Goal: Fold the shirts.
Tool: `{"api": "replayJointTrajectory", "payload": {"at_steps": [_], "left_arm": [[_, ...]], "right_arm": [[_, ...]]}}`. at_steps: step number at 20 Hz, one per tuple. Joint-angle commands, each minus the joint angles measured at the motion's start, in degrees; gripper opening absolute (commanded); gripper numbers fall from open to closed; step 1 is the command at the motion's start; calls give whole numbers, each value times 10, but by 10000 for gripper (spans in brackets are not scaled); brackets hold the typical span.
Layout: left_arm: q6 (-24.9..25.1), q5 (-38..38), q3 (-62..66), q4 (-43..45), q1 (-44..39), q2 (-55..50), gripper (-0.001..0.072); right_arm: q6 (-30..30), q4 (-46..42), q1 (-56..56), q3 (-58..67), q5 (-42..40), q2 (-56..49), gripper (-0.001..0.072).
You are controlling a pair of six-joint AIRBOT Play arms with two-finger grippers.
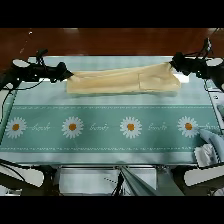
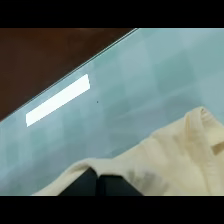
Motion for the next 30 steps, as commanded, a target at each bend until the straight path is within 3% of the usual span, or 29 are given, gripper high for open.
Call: {"api": "replayJointTrajectory", "payload": {"at_steps": [1,3,4,5,6,7,10,12,13,16,18,20,25,26,27,29,30], "left_arm": [[-7,-4,10,-1,-6,-53,27],[-7,-21,10,-1,-6,-69,60],[-7,-29,10,-1,-4,-71,172],[-7,-38,10,-1,0,-71,369],[-7,-53,12,-1,9,-68,470],[-7,-80,17,-1,21,-67,471],[-7,-182,42,-1,60,-66,467],[-4,-221,43,0,71,-59,378],[2,-227,43,1,70,-54,359],[4,-228,43,1,49,-48,359],[10,-228,43,1,27,-48,359],[36,-226,43,1,3,-44,252],[37,-221,43,1,-28,-41,252],[37,-221,43,1,-30,-41,251],[36,-221,43,1,-30,-40,251],[36,-221,43,1,-29,-36,252],[36,-220,43,1,-29,-31,225]], "right_arm": [[3,1,2,15,19,-53,38],[3,-13,2,15,34,-63,41],[3,-29,2,15,37,-61,120],[3,-42,-3,15,39,-56,278],[3,-62,-11,15,40,-47,477],[3,-97,-23,15,45,-31,548],[32,-262,-65,15,80,23,547],[123,-412,-91,15,153,40,565],[126,-424,-107,15,204,37,607],[43,-269,-145,15,300,1,607],[14,-153,-148,15,303,-30,608],[13,-106,-126,15,274,-54,607],[1,-32,-28,15,140,-90,606],[2,-17,-11,15,120,-96,574],[1,-7,4,15,106,-100,422],[1,-2,17,15,99,-93,38],[-5,-3,17,15,107,-83,38]]}}
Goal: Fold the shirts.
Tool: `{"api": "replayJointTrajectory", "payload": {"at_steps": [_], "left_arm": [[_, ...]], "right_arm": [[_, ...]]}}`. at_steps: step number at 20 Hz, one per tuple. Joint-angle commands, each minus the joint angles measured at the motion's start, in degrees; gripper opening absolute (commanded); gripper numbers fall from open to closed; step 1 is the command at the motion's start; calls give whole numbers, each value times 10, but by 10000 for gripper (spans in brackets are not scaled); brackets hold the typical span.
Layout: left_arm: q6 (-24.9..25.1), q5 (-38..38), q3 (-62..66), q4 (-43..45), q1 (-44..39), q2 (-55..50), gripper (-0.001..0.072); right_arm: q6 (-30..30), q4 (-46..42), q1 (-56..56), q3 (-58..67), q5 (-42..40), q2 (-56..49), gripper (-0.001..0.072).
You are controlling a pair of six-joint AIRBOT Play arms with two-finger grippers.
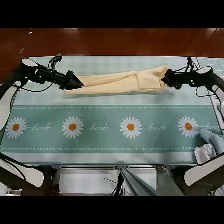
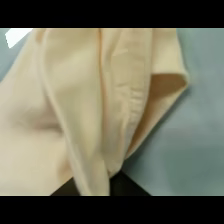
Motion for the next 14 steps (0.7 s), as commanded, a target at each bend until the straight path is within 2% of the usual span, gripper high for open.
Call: {"api": "replayJointTrajectory", "payload": {"at_steps": [1,3,8,12,14], "left_arm": [[1,2,0,0,-4,13,148],[3,6,0,-5,-10,27,25],[3,45,0,-45,-71,31,25],[-1,81,0,-45,-125,31,25],[-1,82,0,-45,-144,31,24]], "right_arm": [[-27,22,20,0,-11,23,38],[-41,-19,17,0,23,71,37],[-16,-146,49,0,158,204,37],[53,-276,106,0,190,312,37],[77,-305,129,0,200,353,37]]}}
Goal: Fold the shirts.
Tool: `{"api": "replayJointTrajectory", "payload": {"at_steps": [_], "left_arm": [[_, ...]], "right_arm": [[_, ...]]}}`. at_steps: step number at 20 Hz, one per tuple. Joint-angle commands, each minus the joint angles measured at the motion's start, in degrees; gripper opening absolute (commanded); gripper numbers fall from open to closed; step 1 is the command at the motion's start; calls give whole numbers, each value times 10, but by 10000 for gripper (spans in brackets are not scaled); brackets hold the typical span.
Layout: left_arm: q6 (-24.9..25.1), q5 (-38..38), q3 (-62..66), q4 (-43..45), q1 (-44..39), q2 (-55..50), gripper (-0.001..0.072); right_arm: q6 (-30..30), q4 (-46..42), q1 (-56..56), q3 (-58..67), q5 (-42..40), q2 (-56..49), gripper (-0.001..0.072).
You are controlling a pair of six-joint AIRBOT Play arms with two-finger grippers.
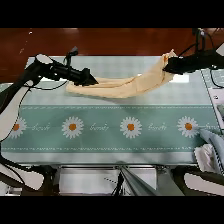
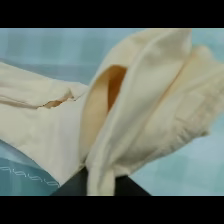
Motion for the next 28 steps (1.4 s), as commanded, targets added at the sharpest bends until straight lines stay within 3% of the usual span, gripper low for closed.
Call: {"api": "replayJointTrajectory", "payload": {"at_steps": [1,11,19,22,25,28], "left_arm": [[-3,23,0,-3,-41,0,24],[-19,128,0,-3,-199,-5,24],[-66,198,0,-7,-306,-34,24],[-65,200,0,-7,-279,-23,23],[-65,204,0,1,-205,23,22],[-65,213,0,42,-116,97,22]], "right_arm": [[50,-80,40,0,38,81,37],[111,-81,120,0,71,164,37],[145,-87,151,0,78,221,37],[149,-108,151,0,85,227,37],[130,-56,155,0,60,214,37],[130,-72,206,0,7,174,37]]}}
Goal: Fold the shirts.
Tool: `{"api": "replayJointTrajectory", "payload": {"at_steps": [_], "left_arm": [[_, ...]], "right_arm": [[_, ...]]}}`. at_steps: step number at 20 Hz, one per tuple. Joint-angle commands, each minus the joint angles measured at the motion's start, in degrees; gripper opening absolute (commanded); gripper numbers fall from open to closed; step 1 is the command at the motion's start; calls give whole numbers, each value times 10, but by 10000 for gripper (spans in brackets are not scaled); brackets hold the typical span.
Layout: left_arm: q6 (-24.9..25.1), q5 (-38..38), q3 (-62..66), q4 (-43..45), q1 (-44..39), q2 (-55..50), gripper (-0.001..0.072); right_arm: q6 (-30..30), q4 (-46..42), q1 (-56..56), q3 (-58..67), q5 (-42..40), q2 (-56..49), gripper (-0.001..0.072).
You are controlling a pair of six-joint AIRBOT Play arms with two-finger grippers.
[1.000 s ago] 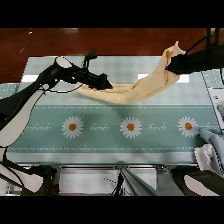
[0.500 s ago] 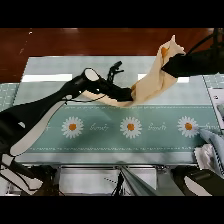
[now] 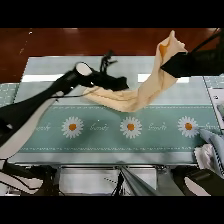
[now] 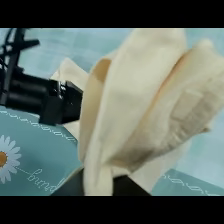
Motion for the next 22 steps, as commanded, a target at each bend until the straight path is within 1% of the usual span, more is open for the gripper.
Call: {"api": "replayJointTrajectory", "payload": {"at_steps": [1,3,6,8,11,13,14,16,17,19,21,22], "left_arm": [[0,7,0,51,97,78,23],[0,-16,0,87,160,133,23],[2,-74,0,92,251,211,24],[13,-104,0,92,294,256,24],[17,-141,0,92,327,304,24],[19,-167,0,92,330,325,24],[19,-183,0,92,328,332,24],[24,-207,0,93,326,338,24],[24,-207,-2,96,326,338,24],[23,-207,-2,117,327,337,24],[23,-208,-2,134,327,339,25],[23,-208,-2,135,328,339,25]], "right_arm": [[-4,-8,52,0,-60,-50,37],[-3,-7,86,0,-100,-103,37],[-3,-4,127,0,-182,-191,37],[-1,11,148,0,-240,-251,37],[-1,52,179,0,-327,-334,38],[-1,106,196,0,-376,-379,38],[-1,139,203,0,-396,-396,62],[-4,192,216,0,-424,-415,363],[-10,191,216,0,-421,-413,410],[-23,160,198,0,-377,-392,410],[-23,82,158,0,-282,-354,410],[-20,21,132,0,-219,-329,410]]}}
